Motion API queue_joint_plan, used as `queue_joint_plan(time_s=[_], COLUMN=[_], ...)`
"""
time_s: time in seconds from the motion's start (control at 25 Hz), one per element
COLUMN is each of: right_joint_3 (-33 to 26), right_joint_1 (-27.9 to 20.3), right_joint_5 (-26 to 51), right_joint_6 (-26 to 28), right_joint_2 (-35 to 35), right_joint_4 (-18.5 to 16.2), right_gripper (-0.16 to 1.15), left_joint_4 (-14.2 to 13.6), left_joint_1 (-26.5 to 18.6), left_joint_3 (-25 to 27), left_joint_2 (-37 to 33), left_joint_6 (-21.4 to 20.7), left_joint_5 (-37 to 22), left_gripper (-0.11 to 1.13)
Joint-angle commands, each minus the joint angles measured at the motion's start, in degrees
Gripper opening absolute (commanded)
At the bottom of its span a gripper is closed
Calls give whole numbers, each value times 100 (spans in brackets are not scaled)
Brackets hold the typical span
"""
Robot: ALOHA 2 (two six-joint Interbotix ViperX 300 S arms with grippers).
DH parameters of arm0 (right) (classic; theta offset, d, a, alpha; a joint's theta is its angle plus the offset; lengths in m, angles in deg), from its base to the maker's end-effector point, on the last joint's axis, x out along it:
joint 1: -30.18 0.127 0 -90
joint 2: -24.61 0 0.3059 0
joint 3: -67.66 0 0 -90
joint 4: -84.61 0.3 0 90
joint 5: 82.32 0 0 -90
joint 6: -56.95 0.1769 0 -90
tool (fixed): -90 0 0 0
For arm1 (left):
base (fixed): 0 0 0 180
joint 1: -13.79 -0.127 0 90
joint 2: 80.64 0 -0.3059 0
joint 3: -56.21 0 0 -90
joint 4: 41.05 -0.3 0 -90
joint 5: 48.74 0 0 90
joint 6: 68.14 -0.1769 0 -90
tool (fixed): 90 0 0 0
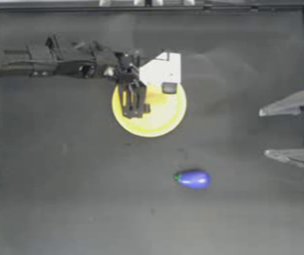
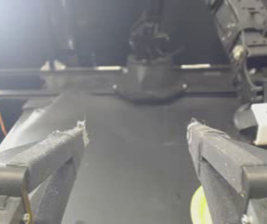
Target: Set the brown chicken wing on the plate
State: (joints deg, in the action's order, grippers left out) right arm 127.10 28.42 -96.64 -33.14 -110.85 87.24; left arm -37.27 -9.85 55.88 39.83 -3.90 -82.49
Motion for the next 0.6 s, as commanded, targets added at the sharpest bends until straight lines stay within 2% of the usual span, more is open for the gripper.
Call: queue_joint_plan(time_s=[0.04,0.24,0.6], right_joint_3=[-79,-88,-97], right_joint_1=[0,0,-35], right_joint_5=[-35,-35,-35], right_joint_6=[-9,-26,-26], right_joint_2=[18,18,18], right_joint_4=[9,9,-9], right_gripper=[99,99,99], left_joint_4=[-62,-62,-26], left_joint_1=[-18,35,563], left_joint_3=[-229,-79,246], left_joint_2=[-756,-1116,-1775], left_joint_6=[-62,-53,0], left_joint_5=[-70,-70,0], left_gripper=[102,101,99])
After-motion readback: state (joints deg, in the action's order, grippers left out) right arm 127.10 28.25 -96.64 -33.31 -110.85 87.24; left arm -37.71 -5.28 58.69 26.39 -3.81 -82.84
